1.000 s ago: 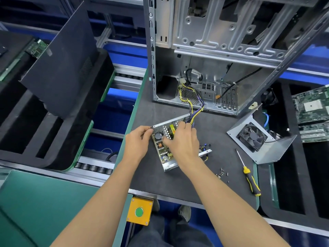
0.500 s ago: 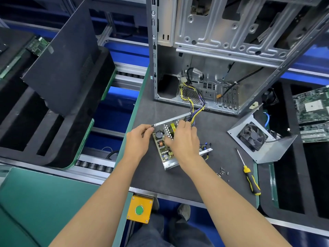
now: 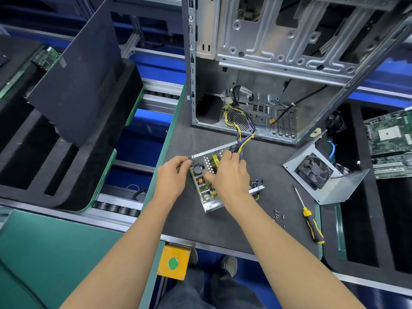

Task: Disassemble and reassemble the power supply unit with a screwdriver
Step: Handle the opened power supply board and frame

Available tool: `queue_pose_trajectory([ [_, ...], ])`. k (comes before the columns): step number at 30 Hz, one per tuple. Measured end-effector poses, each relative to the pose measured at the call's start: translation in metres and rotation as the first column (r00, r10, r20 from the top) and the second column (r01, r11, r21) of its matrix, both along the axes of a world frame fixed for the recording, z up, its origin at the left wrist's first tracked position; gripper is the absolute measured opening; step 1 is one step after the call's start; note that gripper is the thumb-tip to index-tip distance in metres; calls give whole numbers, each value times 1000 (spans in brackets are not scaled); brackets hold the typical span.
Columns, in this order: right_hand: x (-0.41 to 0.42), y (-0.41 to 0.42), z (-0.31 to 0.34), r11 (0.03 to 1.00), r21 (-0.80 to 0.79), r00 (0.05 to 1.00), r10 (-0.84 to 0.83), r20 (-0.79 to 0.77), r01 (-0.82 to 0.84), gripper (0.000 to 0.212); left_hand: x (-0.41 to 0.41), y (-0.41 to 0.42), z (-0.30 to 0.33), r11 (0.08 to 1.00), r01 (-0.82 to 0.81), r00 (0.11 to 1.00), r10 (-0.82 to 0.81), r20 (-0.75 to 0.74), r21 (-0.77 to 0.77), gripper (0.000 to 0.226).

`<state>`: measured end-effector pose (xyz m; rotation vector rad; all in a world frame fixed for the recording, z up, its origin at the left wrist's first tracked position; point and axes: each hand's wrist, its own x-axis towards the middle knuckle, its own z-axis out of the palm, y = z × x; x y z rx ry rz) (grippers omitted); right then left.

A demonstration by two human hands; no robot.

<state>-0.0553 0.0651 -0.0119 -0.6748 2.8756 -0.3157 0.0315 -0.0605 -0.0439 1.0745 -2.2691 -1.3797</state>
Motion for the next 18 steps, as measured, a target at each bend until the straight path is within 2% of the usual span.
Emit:
queue_pose_trajectory([
  [13,-1,-1,-1,1000,-11,1000,-25,3,25,67,-2,0,1,1000,-12,999,12,30,-8,13],
  [16,-2,0,5,1000,13,999,10,35,-10,75,-2,1,2,1000,-14,1000,14,24,0,14],
  [18,-7,8,12,998,-56,995,-14,102,20,83,1,3,2,1000,-13,1000,13,10,19,15],
])
